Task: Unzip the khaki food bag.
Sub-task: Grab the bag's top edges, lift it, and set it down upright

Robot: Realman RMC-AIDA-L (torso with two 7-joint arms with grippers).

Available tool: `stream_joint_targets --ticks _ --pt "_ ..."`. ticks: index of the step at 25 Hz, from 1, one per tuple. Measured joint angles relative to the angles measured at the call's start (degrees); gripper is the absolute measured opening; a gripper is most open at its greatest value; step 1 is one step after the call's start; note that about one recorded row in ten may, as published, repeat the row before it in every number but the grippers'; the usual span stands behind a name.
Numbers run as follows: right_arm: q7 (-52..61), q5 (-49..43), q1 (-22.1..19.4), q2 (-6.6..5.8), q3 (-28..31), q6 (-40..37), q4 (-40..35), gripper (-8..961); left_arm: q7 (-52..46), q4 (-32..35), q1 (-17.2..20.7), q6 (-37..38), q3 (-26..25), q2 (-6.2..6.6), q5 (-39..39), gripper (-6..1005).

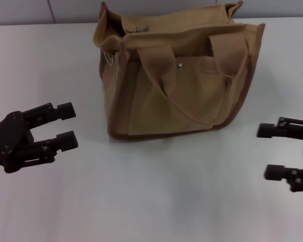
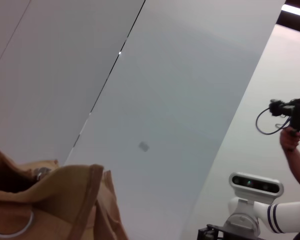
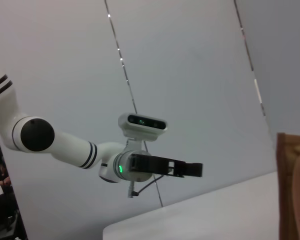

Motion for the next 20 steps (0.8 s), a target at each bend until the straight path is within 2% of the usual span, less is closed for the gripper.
stream_joint_targets --ticks 1,6,9,12,15,16,18,20 --pt "0.0 0.0 0.0 0.00 0.0 0.0 0.0 789 0.0 0.0 0.0 0.0 0.0 0.00 0.0 845" --pt "0.0 -0.3 1.1 1.63 0.2 0.2 -0.4 789 -1.1 0.5 0.0 -1.4 -0.2 -0.13 0.2 837" --pt "0.8 -0.1 1.6 1.99 0.5 0.3 0.3 789 -1.3 1.2 0.0 -1.5 -0.1 -0.11 0.2 833" --pt "1.3 0.0 1.8 2.61 2.3 0.5 0.5 789 -1.2 4.1 0.0 -3.3 0.2 -1.00 0.3 829" --pt "1.4 0.0 1.5 3.17 5.7 1.4 0.7 789 -0.7 8.0 -0.1 -6.9 0.4 -3.17 0.9 824" --pt "1.6 0.0 1.2 3.22 6.8 1.7 0.9 789 0.2 10.7 -0.1 -8.7 0.5 -4.87 1.2 823" --pt "1.8 0.0 0.6 3.22 8.4 2.0 1.7 789 1.9 14.9 0.1 -12.0 1.2 -7.23 2.1 820" --pt "1.9 0.0 -0.7 2.90 10.0 2.0 3.1 789 3.3 16.4 -0.2 -16.7 5.9 -8.12 0.7 817"
